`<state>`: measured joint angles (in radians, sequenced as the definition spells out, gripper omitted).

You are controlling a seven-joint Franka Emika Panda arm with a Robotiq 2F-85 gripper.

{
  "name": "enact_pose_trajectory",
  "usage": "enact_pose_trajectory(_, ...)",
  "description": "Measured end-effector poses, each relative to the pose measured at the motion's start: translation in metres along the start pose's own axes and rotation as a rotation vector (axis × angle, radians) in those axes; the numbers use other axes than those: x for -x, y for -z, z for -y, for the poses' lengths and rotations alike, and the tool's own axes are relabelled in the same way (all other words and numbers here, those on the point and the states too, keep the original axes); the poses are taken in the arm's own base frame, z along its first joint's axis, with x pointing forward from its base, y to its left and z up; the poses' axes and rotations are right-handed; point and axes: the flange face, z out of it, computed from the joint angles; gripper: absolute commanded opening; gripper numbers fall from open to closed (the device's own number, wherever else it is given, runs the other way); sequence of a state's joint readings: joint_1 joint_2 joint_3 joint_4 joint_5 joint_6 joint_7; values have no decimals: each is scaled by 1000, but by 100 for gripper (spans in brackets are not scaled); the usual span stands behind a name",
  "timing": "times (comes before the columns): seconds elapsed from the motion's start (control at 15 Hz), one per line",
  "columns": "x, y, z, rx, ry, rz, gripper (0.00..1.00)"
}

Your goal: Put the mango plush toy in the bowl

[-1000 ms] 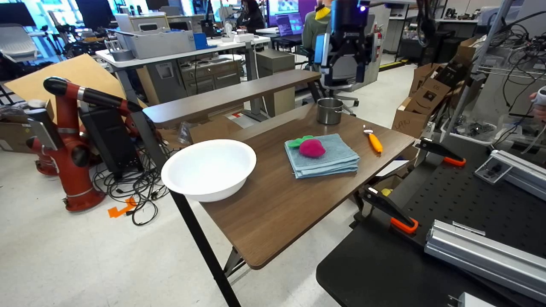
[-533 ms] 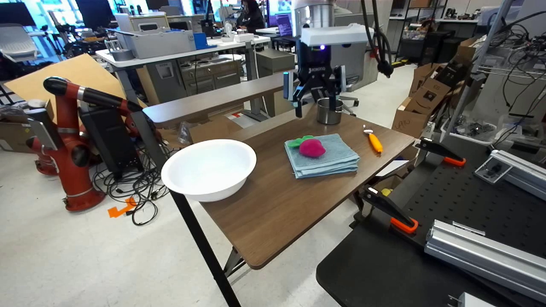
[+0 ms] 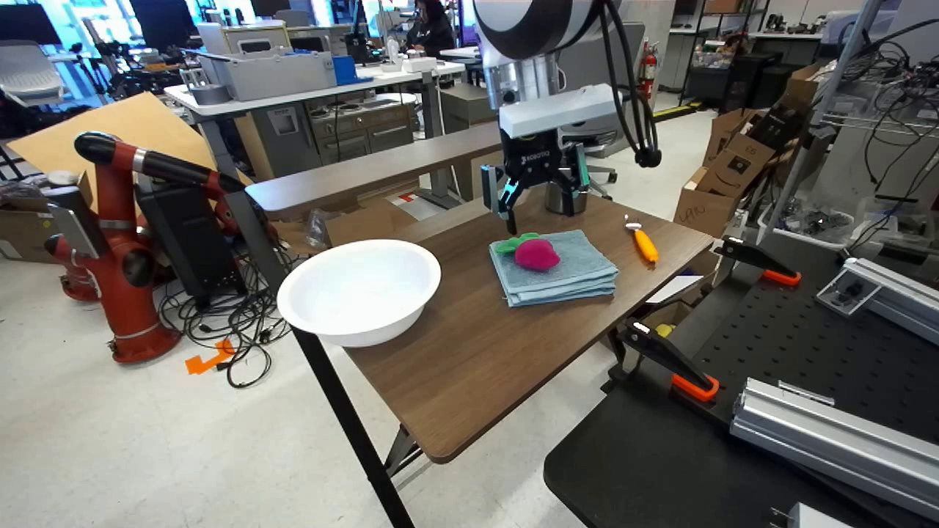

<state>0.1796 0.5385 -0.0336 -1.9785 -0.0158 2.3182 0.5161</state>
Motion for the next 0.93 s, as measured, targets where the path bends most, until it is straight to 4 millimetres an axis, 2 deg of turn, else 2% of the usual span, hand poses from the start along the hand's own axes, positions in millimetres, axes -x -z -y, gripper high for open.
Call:
enact_pose_trajectory(0.4, -1, -9, -4, 29, -15, -1, 100)
enact_pose_trajectory(0.8, -2, -33, -6, 40, -27, -11, 100)
enact_pose_trajectory(0.87, -3, -37, -6, 39, -30, -17, 75)
enact_pose_trajectory(0.93, -4, -41, -5, 37, -33, -23, 74)
